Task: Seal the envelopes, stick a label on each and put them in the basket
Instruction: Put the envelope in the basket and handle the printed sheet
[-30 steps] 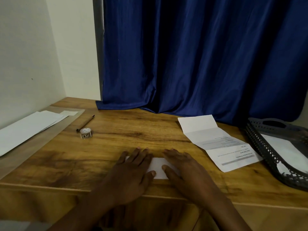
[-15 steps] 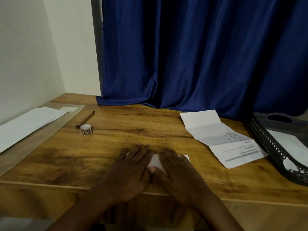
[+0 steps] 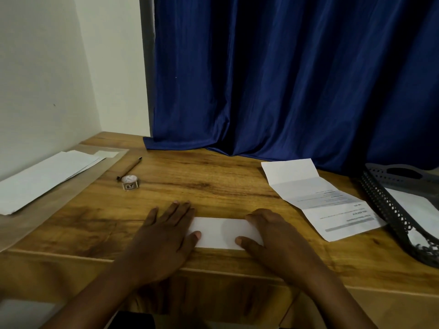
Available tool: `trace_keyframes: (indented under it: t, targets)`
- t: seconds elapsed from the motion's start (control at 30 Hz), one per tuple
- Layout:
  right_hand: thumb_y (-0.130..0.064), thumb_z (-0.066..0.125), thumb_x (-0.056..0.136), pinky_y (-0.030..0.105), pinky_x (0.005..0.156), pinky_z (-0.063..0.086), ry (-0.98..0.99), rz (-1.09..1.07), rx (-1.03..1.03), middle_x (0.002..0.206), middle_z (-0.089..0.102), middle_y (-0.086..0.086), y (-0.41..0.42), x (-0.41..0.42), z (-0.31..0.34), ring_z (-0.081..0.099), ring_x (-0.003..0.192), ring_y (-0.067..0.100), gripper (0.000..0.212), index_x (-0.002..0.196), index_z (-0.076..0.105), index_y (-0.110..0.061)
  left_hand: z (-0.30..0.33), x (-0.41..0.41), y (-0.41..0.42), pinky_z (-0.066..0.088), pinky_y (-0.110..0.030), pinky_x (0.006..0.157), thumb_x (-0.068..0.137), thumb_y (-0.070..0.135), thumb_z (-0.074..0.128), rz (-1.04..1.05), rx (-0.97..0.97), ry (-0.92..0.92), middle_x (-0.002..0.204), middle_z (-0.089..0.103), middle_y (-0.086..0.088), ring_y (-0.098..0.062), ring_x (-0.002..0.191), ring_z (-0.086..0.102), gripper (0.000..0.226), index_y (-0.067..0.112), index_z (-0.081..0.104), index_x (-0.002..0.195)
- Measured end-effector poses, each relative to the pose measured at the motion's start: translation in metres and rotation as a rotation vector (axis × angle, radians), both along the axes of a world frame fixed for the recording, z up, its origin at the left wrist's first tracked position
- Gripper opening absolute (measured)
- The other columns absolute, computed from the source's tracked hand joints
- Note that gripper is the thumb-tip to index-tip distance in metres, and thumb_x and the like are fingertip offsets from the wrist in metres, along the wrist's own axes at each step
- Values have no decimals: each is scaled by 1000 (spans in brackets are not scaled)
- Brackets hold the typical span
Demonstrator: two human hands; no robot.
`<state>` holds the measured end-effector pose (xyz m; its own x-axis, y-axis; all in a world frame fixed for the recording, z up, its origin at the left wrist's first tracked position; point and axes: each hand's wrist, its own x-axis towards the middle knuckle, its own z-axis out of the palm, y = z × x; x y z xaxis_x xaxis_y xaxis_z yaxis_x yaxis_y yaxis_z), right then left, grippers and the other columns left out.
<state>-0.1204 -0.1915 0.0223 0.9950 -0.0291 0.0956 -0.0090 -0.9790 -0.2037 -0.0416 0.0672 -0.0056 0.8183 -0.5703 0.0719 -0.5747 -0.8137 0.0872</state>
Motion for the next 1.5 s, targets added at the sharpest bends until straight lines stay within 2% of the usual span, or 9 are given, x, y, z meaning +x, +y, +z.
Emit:
trace_keyframes:
  t: [0.2, 0.3, 0.57, 0.7, 0.9, 1.1, 1.33, 1.43, 1.5]
  targets:
    - [-83, 68, 61, 26, 70, 42, 217, 92, -81, 111, 61, -15, -4, 18, 44, 52, 89, 3, 73, 118, 53, -41, -2, -6, 2, -12, -44, 124, 94, 71, 1, -15, -19, -35, 167, -19, 9, -10, 152, -21, 73, 36, -22, 154]
    - [-76, 79, 52, 23, 64, 48, 341, 146, -38, 99, 60, -20, -2, 27, 54, 55, 85, 5, 66, 104, 58, -42, 1, -8, 1, -10, -44, 125, 91, 79, 7, -8, -65, -16, 168, -15, 9, -10, 153, -18, 83, 35, -20, 157]
    - [-49, 91, 61, 35, 91, 59, 573, 171, 364, 103, 76, -8, -9, 50, 64, 71, 99, 15, 49, 103, 76, -29, 2, -10, 2, -3, -44, 126, 89, 81, 14, 1, -158, -11, 169, -7, 10, -9, 155, -10, 92, 31, -22, 157]
    - [-38, 81, 79, 33, 87, 59, 691, 204, 583, 110, 77, 5, -14, 44, 64, 72, 96, 20, 36, 107, 77, -16, 0, -8, 2, -2, -42, 127, 84, 86, 8, 12, -211, -2, 169, -3, 11, -7, 155, -6, 95, 32, -24, 156]
    - [-41, 72, 89, 42, 90, 59, 626, 174, 617, 107, 77, 9, -2, 36, 54, 74, 96, 26, 37, 108, 75, -9, -4, -5, 0, 0, -39, 127, 89, 81, 12, 31, -270, -39, 169, 7, 10, -5, 154, 2, 91, 31, -19, 158]
    - [-43, 72, 89, 36, 86, 61, 486, 132, 654, 97, 79, -1, 16, 35, 40, 76, 88, 18, 28, 99, 77, -18, -6, -6, 2, -1, -36, 127, 92, 78, 10, 36, -311, -35, 169, 10, 9, -2, 153, 6, 84, 34, -18, 158]
    - [-39, 68, 91, 37, 73, 60, 164, -6, 1254, 96, 79, 0, 33, 27, 21, 77, 84, 22, 24, 108, 71, -22, 1, -7, 1, 4, -33, 119, 84, 91, 11, 168, -597, 155, 164, 6, 25, 6, 142, 4, 86, 49, -17, 154]
    - [-32, 67, 93, 28, 63, 60, 73, -33, 1322, 93, 78, -6, 52, 27, 9, 77, 82, 17, 21, 112, 66, -24, 4, -12, 3, 14, -39, 125, 86, 87, 10, 90, -610, 111, 152, 27, 35, 17, 139, 20, 80, 46, 24, 153]
    - [-32, 68, 93, 25, 63, 60, 12, -22, 1284, 95, 78, -10, 61, 27, 2, 76, 82, 13, 22, 114, 65, -27, 5, -16, 3, 28, -29, 116, 95, 76, 18, 10, -647, 77, 129, 39, 47, 28, 123, 30, 61, 45, 49, 137]
